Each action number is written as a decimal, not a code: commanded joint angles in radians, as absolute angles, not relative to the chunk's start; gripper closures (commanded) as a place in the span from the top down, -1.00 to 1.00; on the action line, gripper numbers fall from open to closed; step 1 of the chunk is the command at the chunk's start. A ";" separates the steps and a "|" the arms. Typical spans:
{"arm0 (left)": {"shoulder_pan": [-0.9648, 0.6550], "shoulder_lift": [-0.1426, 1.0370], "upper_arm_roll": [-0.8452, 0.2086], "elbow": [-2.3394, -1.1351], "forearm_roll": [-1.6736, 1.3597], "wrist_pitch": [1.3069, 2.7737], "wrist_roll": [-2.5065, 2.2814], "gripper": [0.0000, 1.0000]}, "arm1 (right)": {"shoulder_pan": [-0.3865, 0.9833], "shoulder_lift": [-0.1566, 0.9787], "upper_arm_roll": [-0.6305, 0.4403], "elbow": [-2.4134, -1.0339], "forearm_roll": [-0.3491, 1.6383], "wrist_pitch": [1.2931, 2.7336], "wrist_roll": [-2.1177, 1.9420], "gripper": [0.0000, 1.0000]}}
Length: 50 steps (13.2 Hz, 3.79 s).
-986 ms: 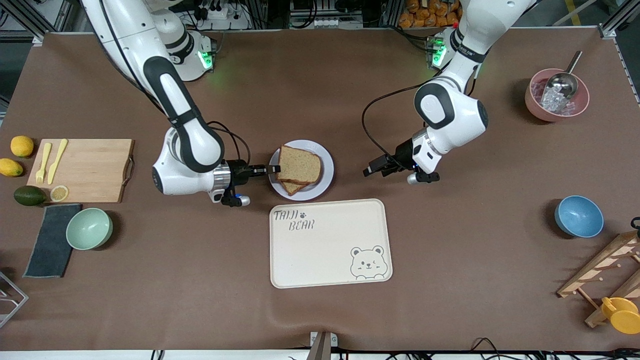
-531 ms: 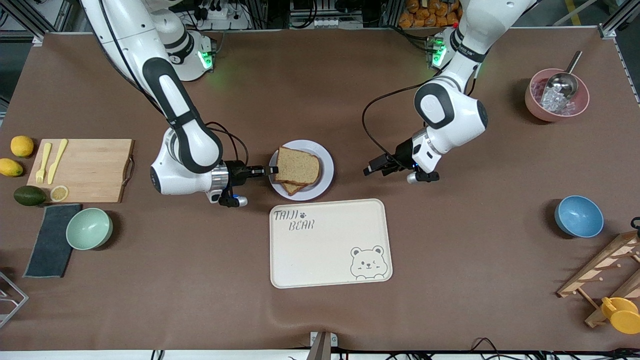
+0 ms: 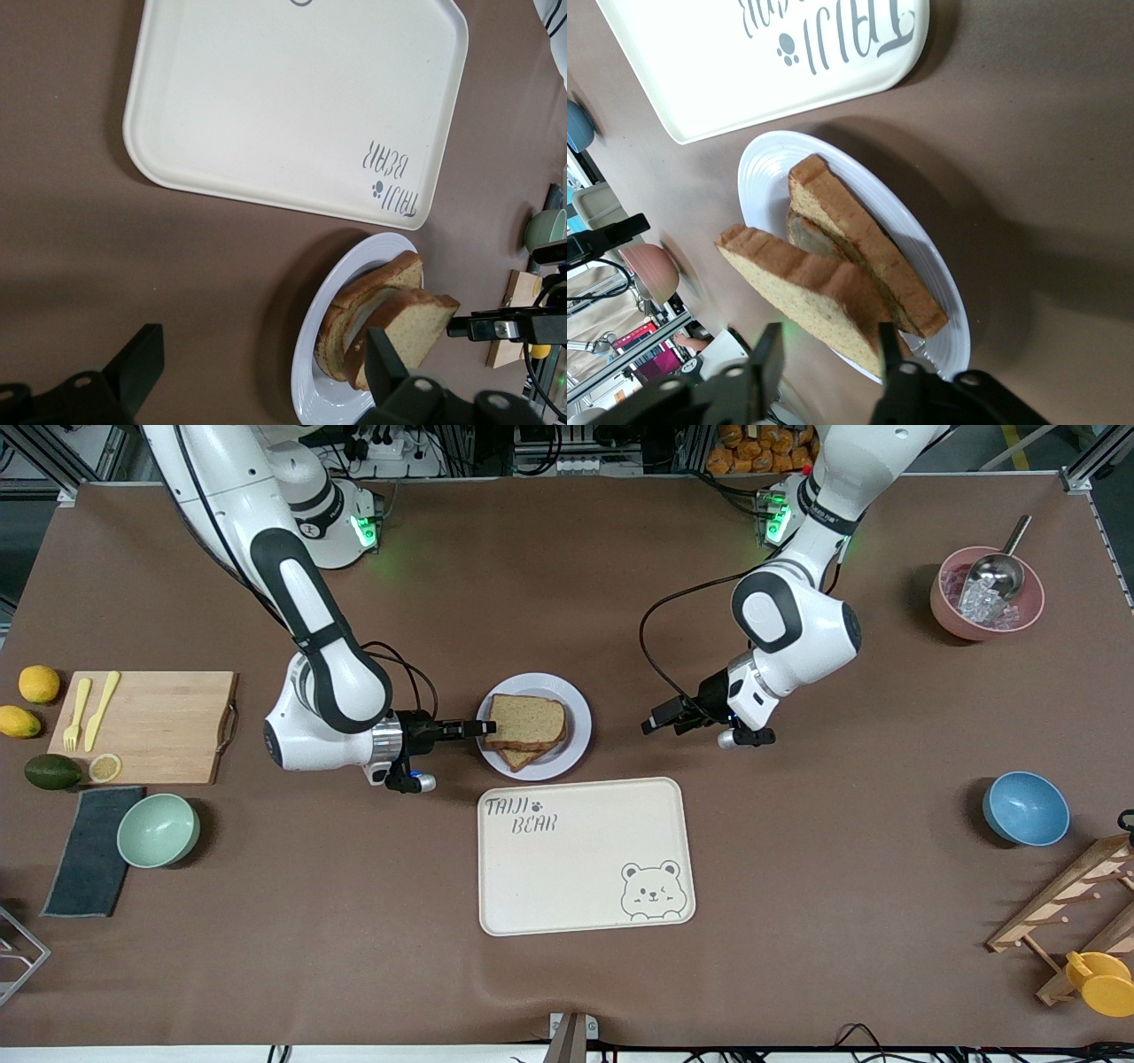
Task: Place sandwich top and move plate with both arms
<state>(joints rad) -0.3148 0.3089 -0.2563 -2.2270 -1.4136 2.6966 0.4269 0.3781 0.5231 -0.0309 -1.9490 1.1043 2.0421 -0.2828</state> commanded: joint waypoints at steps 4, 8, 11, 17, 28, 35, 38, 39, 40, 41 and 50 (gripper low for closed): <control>-0.314 0.301 -0.265 -2.230 -1.528 2.695 0.475 1.00 | 0.344 0.497 -0.040 -1.927 1.074 2.019 -0.211 0.31; -0.313 0.321 -0.273 -2.232 -1.759 2.692 0.710 1.00 | 0.284 0.492 -0.074 -1.824 0.850 1.890 -0.101 0.38; -0.314 0.342 -0.276 -2.232 -1.859 2.671 0.808 1.00 | 0.172 0.489 -0.077 -1.766 0.699 1.803 -0.107 0.72; -0.302 0.367 -0.284 -2.233 -1.950 2.609 0.908 1.00 | 0.023 0.491 -0.075 -1.608 0.470 1.684 -0.196 0.72; -0.268 0.454 -0.284 -2.233 -2.054 2.384 1.138 1.00 | -0.074 0.491 -0.081 -1.157 0.160 1.402 -0.244 0.87; -0.273 0.552 -0.288 -2.223 -2.112 2.289 1.322 1.00 | -0.100 0.323 -0.078 -1.207 0.067 1.378 -0.307 0.93; -0.272 0.598 -0.290 -2.206 -2.134 2.249 1.400 1.00 | -0.103 0.174 -0.078 -1.431 0.069 1.501 -0.298 0.93; -0.272 0.610 -0.290 -2.195 -2.143 2.247 1.416 1.00 | -0.103 0.141 -0.078 -1.481 0.069 1.526 -0.298 0.93; -0.276 0.617 -0.290 -2.186 -2.151 2.247 1.425 1.00 | -0.101 0.117 -0.078 -1.521 0.068 1.541 -0.296 0.93; -0.281 0.627 -0.290 -2.177 -2.152 2.247 1.427 1.00 | -0.101 0.092 -0.078 -1.566 0.066 1.575 -0.296 0.93; -0.308 0.687 -0.301 -2.092 -2.152 2.247 1.460 0.31 | -0.095 0.040 -0.074 -1.658 0.057 1.678 -0.295 0.94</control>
<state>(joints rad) -0.2977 0.6583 -0.2957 -2.1273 -2.1199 2.2521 1.4232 -0.0918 0.0990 -0.0813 -1.5966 0.0771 1.6564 -0.2889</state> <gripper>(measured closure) 0.256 0.026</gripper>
